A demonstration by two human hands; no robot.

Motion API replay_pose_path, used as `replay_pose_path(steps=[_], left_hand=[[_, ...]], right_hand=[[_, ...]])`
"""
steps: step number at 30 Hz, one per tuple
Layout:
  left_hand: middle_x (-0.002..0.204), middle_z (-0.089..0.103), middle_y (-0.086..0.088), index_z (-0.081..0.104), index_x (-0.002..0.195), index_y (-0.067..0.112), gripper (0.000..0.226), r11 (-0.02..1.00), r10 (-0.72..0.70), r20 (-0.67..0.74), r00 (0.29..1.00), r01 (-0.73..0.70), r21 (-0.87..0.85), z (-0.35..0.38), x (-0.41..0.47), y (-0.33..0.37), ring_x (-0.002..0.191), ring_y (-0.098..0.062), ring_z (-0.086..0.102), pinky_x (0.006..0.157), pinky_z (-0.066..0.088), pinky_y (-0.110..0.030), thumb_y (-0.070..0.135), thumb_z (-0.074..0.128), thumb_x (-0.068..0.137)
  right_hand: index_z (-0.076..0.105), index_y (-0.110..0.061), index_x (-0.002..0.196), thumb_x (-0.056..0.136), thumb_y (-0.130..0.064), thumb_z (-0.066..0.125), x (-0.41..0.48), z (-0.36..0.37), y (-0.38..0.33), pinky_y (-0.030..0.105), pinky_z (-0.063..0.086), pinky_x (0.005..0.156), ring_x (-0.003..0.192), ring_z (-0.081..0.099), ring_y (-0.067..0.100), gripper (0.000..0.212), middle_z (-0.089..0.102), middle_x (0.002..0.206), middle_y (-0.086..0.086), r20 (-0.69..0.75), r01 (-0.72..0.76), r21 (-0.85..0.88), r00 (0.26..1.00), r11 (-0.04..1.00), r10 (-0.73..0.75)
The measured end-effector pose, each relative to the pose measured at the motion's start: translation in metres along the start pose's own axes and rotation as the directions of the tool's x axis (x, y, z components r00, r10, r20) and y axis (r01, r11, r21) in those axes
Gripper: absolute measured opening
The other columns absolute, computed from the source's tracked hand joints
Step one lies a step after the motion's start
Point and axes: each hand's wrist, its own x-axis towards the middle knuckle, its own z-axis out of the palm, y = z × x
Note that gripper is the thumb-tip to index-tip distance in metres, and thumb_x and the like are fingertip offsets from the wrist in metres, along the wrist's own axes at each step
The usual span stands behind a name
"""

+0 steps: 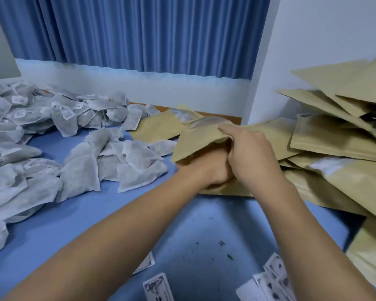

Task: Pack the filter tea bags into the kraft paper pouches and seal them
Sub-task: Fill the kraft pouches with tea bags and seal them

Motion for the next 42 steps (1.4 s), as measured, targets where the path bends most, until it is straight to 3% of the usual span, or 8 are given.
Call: replay_pose_path(steps=[3,6,10,25,29,34,40,42], left_hand=[[0.091,0.067,-0.013,0.065,0.089,0.01,0.012,0.984,0.116,-0.178,0.977,-0.138,-0.114,0.024,-0.043,0.022,0.087,-0.035,0.064,0.068,0.049,-0.04,0.022,0.061,0.09],[0.081,0.061,-0.011,0.067,0.083,0.004,0.02,0.876,0.363,-0.363,0.858,-0.447,-0.182,0.046,-0.083,0.027,0.077,-0.029,0.055,0.071,0.047,-0.041,0.021,0.069,0.092],[0.109,0.059,-0.004,0.067,0.118,0.017,0.052,0.817,0.452,0.122,0.883,-0.356,-0.453,0.06,-0.109,0.054,0.098,-0.022,0.049,0.095,0.045,-0.038,0.044,0.084,0.077],[0.056,0.05,0.007,0.06,0.067,0.016,0.027,0.762,-0.044,0.19,0.981,0.156,-0.629,0.03,-0.096,0.031,0.052,-0.008,0.042,0.054,0.036,-0.027,0.021,0.073,0.089],[0.047,0.049,0.0,0.061,0.063,0.012,0.034,0.517,-0.298,0.177,0.938,0.314,-0.796,0.007,-0.086,0.015,0.036,-0.01,0.034,0.038,0.026,-0.016,0.018,0.063,0.097],[0.044,0.042,0.002,0.051,0.076,0.009,0.024,-0.192,-0.437,0.462,0.772,0.422,-0.886,-0.013,-0.065,0.017,0.031,-0.007,0.024,0.03,0.018,-0.015,0.007,0.05,0.099],[0.044,0.047,0.0,0.055,0.075,0.006,0.024,0.08,-0.507,0.36,0.783,0.459,-0.885,-0.015,-0.06,0.017,0.032,-0.008,0.033,0.032,0.025,-0.015,0.01,0.057,0.098],[0.05,0.054,-0.003,0.056,0.08,0.005,0.018,-0.066,-0.501,0.411,0.761,0.44,-0.896,-0.014,-0.061,0.019,0.037,-0.009,0.045,0.032,0.035,-0.016,0.004,0.059,0.098]], right_hand=[[0.061,-0.041,0.133,0.078,0.002,0.042,0.003,-0.001,0.025,0.034,0.048,0.093,0.113,0.06,0.034,0.073,0.066,0.128,0.01,0.029,-0.056,0.027,0.998,0.998,0.055],[0.059,-0.047,0.132,0.083,0.001,0.041,0.009,-0.002,0.045,0.03,0.047,0.088,0.111,0.061,0.033,0.071,0.063,0.13,0.01,0.15,-0.089,-0.054,0.984,0.995,0.096],[0.058,-0.046,0.134,0.082,0.002,0.036,0.01,0.002,0.048,0.028,0.045,0.08,0.106,0.061,0.035,0.073,0.06,0.131,0.014,0.197,-0.083,-0.035,0.976,0.996,0.089],[0.059,-0.046,0.133,0.082,0.004,0.035,0.007,0.0,0.045,0.026,0.041,0.073,0.095,0.06,0.031,0.075,0.057,0.134,0.013,0.21,-0.113,-0.002,0.971,0.994,0.111],[0.059,-0.045,0.133,0.082,0.005,0.037,0.009,-0.003,0.04,0.025,0.039,0.073,0.088,0.056,0.028,0.075,0.059,0.133,0.012,0.23,-0.099,0.003,0.969,0.995,0.096],[0.059,-0.044,0.134,0.083,0.0,0.044,0.006,-0.005,0.035,0.025,0.043,0.066,0.079,0.057,0.024,0.069,0.062,0.128,0.013,0.243,-0.054,0.01,0.969,0.998,0.05],[0.059,-0.043,0.134,0.086,-0.002,0.043,0.006,-0.006,0.034,0.034,0.051,0.088,0.101,0.06,0.031,0.065,0.064,0.124,0.012,0.256,-0.05,0.01,0.966,0.999,0.045],[0.058,-0.042,0.136,0.087,-0.002,0.045,0.006,-0.006,0.031,0.034,0.05,0.094,0.11,0.059,0.031,0.064,0.061,0.131,0.011,0.27,-0.055,-0.001,0.961,0.998,0.053]])
